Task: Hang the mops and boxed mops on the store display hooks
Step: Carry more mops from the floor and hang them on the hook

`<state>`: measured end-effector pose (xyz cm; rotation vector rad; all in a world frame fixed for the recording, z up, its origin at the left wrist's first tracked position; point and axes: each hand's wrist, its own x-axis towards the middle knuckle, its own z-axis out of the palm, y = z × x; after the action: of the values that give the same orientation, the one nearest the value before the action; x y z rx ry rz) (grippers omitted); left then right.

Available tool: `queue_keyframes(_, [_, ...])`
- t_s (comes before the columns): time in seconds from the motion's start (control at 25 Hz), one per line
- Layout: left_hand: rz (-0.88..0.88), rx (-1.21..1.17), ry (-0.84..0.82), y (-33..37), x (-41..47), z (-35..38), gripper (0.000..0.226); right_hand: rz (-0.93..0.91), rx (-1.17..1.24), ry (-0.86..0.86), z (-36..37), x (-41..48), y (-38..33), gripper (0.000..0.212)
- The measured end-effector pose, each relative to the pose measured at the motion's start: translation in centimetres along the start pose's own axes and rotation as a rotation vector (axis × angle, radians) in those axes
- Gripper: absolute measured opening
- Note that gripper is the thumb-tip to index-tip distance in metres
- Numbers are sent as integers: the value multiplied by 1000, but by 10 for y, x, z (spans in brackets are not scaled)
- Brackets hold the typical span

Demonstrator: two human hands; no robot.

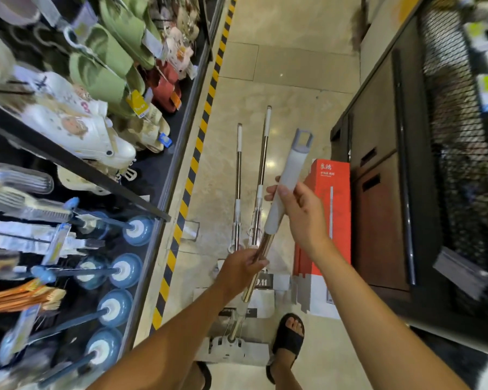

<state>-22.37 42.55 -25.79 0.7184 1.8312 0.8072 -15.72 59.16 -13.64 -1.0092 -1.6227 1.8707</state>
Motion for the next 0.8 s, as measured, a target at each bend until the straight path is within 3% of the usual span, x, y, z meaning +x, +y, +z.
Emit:
queue_keyframes(0.2, [-32, -61, 54, 7, -38, 7, 19, -2, -19, -91, -7, -35, -15, 15])
queue_keyframes(0.48, [-70, -112, 226, 32, -116, 2, 9, -46, -21, -352, 15, -86, -74, 6])
queue_keyframes(0.56, [-68, -90, 266, 40, -142, -2, 20, -102, -43, -420, 27, -103, -96, 14])
queue_keyframes(0.68, [-28, -123, 358, 50, -187, -12, 9, -129, -53, -546, 50, -130, -127, 33])
queue_keyframes(0.8, [-4, -156, 448, 57, -228, -19, 36, -143, -37, -619, 72, -161, -156, 18])
